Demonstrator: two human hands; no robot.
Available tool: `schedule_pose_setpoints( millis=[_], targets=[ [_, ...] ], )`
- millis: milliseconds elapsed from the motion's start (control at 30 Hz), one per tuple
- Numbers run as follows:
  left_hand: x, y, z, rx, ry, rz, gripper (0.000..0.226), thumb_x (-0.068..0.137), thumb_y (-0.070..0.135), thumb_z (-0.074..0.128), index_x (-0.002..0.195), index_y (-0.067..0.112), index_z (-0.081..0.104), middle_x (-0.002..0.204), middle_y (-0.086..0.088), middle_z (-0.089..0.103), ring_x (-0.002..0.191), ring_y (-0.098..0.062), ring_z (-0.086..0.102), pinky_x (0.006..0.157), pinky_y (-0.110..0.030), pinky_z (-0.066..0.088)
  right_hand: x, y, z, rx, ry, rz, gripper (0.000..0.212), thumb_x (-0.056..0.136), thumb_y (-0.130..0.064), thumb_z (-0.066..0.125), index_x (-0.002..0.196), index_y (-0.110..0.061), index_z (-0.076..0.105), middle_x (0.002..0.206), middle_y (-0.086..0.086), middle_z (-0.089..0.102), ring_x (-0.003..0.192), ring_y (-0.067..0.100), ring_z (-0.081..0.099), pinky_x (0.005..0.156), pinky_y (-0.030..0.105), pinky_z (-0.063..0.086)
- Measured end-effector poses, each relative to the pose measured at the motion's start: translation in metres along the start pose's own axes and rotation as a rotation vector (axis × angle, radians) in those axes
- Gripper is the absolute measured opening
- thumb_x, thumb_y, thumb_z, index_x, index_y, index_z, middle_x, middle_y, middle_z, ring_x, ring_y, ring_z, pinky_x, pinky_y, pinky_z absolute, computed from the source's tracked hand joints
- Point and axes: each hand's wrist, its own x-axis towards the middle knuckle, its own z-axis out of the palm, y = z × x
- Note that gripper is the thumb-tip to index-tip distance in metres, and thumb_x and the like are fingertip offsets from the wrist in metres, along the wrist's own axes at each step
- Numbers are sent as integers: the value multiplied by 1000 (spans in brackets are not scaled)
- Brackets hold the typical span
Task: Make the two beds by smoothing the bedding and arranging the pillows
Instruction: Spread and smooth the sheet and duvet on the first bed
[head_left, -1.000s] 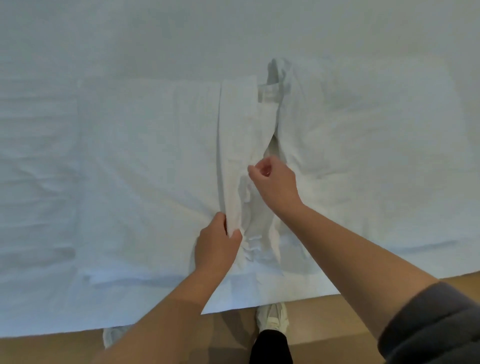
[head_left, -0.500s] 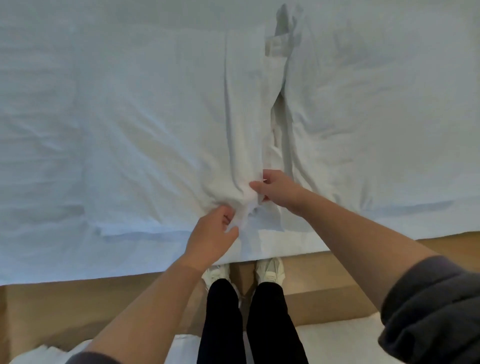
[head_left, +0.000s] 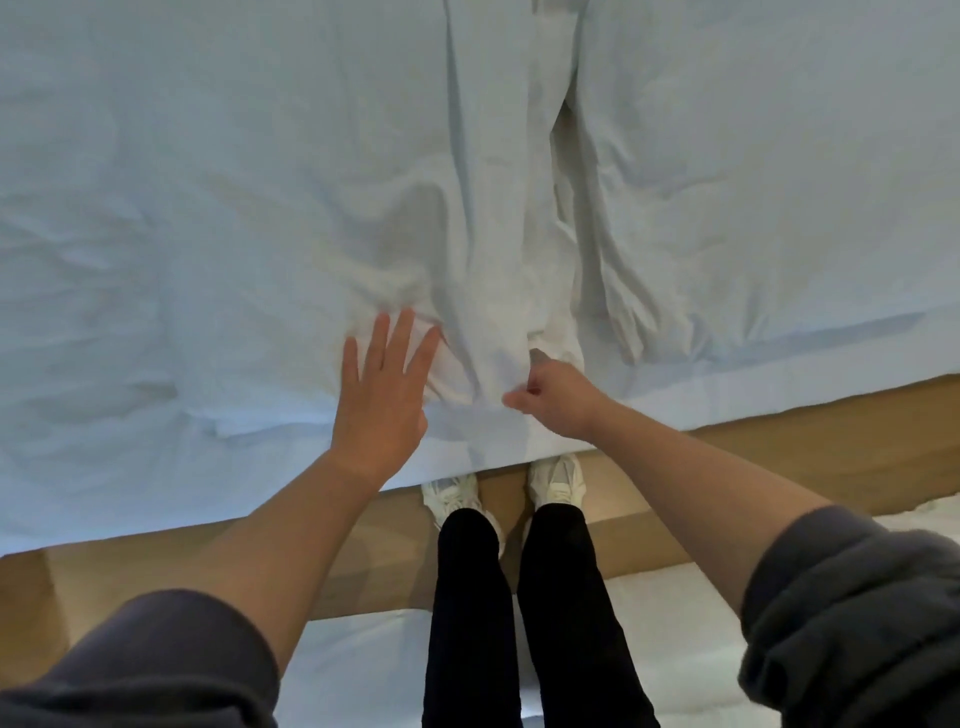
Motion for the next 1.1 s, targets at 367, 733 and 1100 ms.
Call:
schedule_pose_setpoints(
  millis=[367, 733, 1100],
  targets=[
    [8, -21, -4, 69, -166, 6, 96, 89, 41, 59, 154, 21, -10, 159, -13, -23, 147, -35, -17, 116, -58, 7, -22, 37, -28, -21, 74, 162, 29, 94, -28, 63, 73, -14, 48, 90, -4, 48, 85, 20, 49, 76, 28, 34],
    [76, -14, -63, -45, -36, 64, 73, 97, 45, 37, 156, 17, 4, 162, -6, -13, 150, -26, -9, 118, -54, 5, 40, -61, -116, 592, 199, 27, 24, 92, -34, 64, 94, -10, 61, 75, 3, 57, 68, 15, 53, 68, 31, 44],
    [236, -54, -140, -72, 212, -142, 64, 101, 38, 30, 155, 17, 4, 163, -6, -9, 150, -23, -9, 119, -53, 2, 175, -153, -255, 674, 464, -60, 23, 90, -30, 62, 76, -12, 58, 75, 8, 60, 66, 22, 59, 58, 29, 45]
  ],
)
